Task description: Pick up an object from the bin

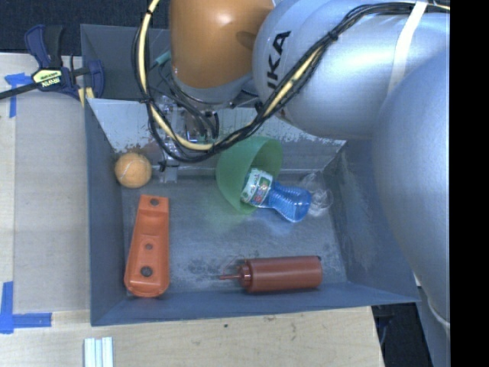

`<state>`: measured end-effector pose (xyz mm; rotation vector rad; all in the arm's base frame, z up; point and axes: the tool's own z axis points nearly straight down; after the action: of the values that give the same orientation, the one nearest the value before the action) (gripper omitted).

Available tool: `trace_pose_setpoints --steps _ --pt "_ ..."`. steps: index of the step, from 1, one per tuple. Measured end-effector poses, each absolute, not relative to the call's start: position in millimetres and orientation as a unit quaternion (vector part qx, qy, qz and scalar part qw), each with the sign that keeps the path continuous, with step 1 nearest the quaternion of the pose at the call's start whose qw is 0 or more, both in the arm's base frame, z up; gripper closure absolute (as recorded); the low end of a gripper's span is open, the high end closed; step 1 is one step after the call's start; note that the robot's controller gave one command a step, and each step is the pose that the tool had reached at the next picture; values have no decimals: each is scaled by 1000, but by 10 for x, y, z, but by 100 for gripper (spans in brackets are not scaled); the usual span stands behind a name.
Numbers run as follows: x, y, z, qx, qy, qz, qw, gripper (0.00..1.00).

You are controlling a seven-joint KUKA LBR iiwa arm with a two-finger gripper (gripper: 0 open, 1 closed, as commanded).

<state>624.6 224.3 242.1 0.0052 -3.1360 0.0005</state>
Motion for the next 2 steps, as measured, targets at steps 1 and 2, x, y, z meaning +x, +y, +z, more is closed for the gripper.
trace_pose_setpoints --steps 1,2 --pt "6263 2226 2480 0 -1000 -1 -2 0" --pt "5884 2388 924 346 -938 -1 -1 0"
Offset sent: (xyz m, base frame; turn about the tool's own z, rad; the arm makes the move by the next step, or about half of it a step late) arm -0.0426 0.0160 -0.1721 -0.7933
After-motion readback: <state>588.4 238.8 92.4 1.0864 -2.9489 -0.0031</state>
